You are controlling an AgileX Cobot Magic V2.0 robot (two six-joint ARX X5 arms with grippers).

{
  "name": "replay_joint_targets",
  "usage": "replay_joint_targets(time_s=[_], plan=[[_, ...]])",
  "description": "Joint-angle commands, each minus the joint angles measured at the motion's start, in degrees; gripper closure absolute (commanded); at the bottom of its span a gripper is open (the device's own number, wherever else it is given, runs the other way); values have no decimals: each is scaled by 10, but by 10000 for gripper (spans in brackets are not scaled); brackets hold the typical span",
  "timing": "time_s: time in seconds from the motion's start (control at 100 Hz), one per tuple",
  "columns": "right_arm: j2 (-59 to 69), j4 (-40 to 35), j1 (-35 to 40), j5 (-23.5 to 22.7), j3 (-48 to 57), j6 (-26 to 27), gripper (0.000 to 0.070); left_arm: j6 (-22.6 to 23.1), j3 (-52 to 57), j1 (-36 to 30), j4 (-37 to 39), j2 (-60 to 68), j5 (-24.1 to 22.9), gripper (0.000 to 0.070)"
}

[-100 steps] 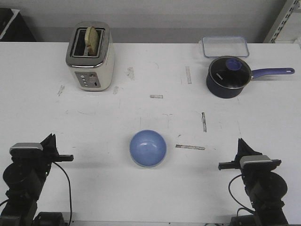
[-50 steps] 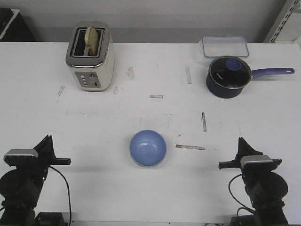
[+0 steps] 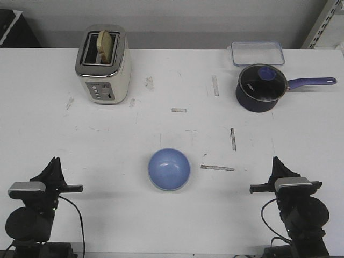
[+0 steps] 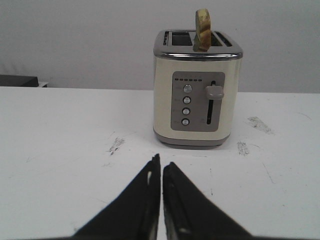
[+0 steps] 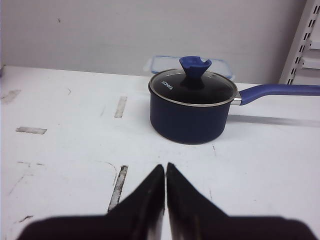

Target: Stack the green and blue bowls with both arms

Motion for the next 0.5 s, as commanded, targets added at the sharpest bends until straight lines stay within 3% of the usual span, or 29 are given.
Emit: replay_joint_targets(time_s=[0.0, 0.32, 0.49], plan=[[3, 8, 1, 0, 3, 3, 700, -2, -43, 0, 40, -24, 3, 698], [3, 8, 1, 0, 3, 3, 700, -2, -212, -2, 148, -103, 33, 698], [3, 10, 1, 0, 3, 3, 700, -1, -213, -2, 136, -103, 36, 698]])
